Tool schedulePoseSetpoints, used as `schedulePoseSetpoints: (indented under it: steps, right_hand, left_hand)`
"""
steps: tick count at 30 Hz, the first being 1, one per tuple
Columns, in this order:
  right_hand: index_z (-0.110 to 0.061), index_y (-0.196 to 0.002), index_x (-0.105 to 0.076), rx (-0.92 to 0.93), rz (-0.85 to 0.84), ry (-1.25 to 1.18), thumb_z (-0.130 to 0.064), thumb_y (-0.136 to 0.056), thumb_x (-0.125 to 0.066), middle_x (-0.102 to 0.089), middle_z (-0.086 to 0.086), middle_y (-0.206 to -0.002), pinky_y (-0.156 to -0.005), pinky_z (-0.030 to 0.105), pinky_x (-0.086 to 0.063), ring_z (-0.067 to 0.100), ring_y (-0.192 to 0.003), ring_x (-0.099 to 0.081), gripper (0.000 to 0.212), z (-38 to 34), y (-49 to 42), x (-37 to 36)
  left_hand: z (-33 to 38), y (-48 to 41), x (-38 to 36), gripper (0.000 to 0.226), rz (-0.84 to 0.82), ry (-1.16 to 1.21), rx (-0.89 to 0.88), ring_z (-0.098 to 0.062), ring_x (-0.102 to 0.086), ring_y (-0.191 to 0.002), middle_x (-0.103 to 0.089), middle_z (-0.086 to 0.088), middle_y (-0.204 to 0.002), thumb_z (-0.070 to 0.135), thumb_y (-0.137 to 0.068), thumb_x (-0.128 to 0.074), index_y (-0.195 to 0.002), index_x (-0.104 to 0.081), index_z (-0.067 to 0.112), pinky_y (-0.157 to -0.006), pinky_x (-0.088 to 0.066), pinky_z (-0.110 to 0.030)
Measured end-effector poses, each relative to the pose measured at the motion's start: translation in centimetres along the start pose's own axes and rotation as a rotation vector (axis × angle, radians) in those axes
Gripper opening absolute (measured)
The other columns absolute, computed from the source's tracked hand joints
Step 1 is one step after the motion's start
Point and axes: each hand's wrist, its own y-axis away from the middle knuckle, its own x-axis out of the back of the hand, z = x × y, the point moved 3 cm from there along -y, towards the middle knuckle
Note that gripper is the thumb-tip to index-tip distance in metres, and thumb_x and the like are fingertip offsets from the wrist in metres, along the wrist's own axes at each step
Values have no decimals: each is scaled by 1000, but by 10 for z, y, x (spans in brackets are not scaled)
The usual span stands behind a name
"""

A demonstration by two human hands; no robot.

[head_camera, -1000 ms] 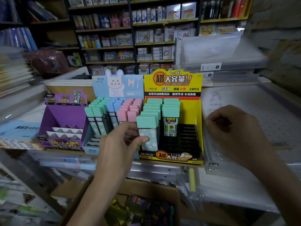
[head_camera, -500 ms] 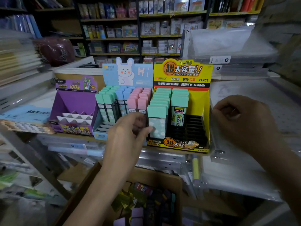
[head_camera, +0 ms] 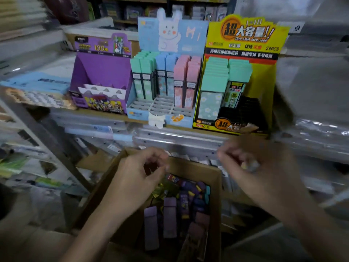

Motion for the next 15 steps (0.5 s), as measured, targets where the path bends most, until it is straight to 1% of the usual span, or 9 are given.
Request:
schedulePoseSetpoints:
  steps: [3,4,6,8,10,12,13,14,15]
  right_hand:
    - [-32,-89,-72,-154,-222,-102,-22,-85,-74,-69,-23,-85,-73,8,-48,-6,-84,-65,12,20,32,-59]
    - [-32,-90,-72,-227,-281,-101,-20,-86,-75,-70,-23,-87,-76,10,-50,-7,-87,-65,12,30,43,-78]
    - [-27,-93,-73,-358,-399,-37,-21,-85,-75,-72,-17,-90,-84,22,-54,-4,-91,-65,10,52,62,-109]
    - [-20,-93,-71,-442,-536,46,-19,-83,-74,-72,-9,-94,-87,32,-54,7,-93,-66,10,69,79,-133]
    - [-19,-91,-68,-496,-623,132,-21,-80,-75,-70,-5,-92,-78,26,-51,16,-91,-66,13,77,91,-147]
    - [-18,-96,-68,-552,-648,164,-20,-80,-73,-65,-5,-92,-65,16,-42,19,-91,-65,16,81,101,-153]
    - [-18,-100,-68,-569,-656,183,-19,-81,-72,-63,-4,-96,-65,15,-38,20,-95,-64,20,81,103,-157]
    - [-17,-106,-66,-576,-667,213,-19,-83,-70,-63,0,-103,-69,17,-38,21,-100,-63,24,81,105,-160]
    - [-15,-111,-63,-580,-682,245,-20,-85,-70,-61,4,-111,-74,20,-40,23,-104,-61,27,80,106,-163]
  left_hand:
    - [-46,18,-10,26,-86,-26,117,-1,-69,-89,-74,15,-87,14,-85,-81,-98,-72,35,-79,-52,-19]
    - [-61,24,-15,27,-124,-37,162,1,-68,-89,-74,15,-88,13,-84,-82,-99,-72,34,-80,-51,-19]
    - [-90,32,-23,30,-219,-56,238,5,-66,-87,-73,16,-88,12,-82,-82,-102,-71,32,-82,-52,-21]
    - [-115,36,-29,34,-331,-87,262,6,-65,-86,-71,19,-88,13,-81,-82,-107,-69,32,-82,-53,-24]
    - [-137,39,-34,40,-439,-146,293,2,-64,-88,-67,14,-94,19,-82,-81,-117,-65,32,-81,-52,-22]
    - [-155,41,-38,47,-528,-196,322,4,-60,-88,-61,17,-98,25,-84,-80,-125,-59,33,-72,-46,-9]
    - [-162,41,-41,50,-568,-212,338,4,-59,-90,-58,19,-100,27,-84,-79,-128,-56,35,-70,-42,-6]
    - [-168,41,-45,54,-610,-225,357,-1,-60,-97,-58,17,-105,27,-84,-79,-131,-53,34,-73,-43,-9]
    - [-174,41,-49,57,-651,-243,373,-8,-60,-105,-59,10,-113,27,-84,-78,-134,-51,31,-80,-46,-15]
